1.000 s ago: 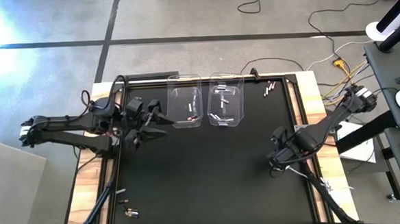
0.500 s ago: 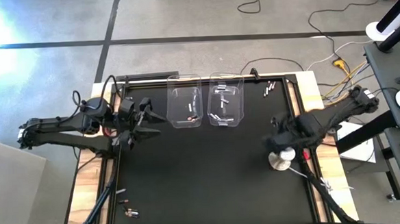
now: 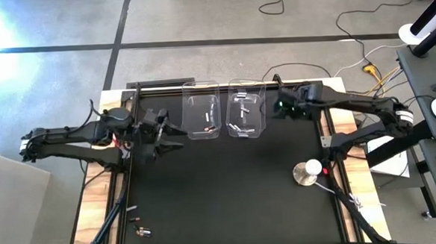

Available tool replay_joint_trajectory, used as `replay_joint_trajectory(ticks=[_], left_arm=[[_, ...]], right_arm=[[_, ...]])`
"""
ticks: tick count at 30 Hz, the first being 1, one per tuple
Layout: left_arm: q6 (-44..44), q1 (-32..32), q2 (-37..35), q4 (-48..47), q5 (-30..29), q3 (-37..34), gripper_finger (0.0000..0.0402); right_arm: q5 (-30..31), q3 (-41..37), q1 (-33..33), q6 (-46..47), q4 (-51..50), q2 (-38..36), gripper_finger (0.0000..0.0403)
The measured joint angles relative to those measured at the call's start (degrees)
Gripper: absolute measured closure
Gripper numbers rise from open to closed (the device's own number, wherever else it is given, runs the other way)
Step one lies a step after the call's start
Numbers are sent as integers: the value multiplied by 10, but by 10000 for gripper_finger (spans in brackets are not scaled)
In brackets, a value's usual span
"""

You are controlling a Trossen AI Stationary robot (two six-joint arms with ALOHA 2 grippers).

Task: Sort batteries
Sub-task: Put the black battery into the left transparent bin

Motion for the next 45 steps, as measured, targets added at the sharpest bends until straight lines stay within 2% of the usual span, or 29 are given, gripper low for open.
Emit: replay_joint_trajectory(ticks=[2,5,8,14,21,25,30,37,45], left_arm=[[-12,0,-6,-30,25,0,189],[-36,0,-20,-48,94,0,189],[-47,-1,-36,-66,139,0,189],[-46,0,-61,-90,141,0,189],[-81,0,-88,-92,141,0,189],[-94,0,-103,-95,140,0,189],[-92,0,-108,-96,95,0,189],[-40,5,-102,-96,0,0,189],[13,28,-102,-95,-163,0,189]], right_arm=[[0,-15,-41,-1,44,8,135],[-5,-29,-83,-17,106,22,155],[-6,-30,-114,-40,133,48,177],[-53,-9,-169,-123,145,133,214],[-56,23,-236,-190,147,233,251],[-56,24,-273,-198,169,266,271],[-52,24,-300,-190,194,284,291],[-49,17,-327,-180,199,296,313],[-60,16,-331,-174,232,297,334]])
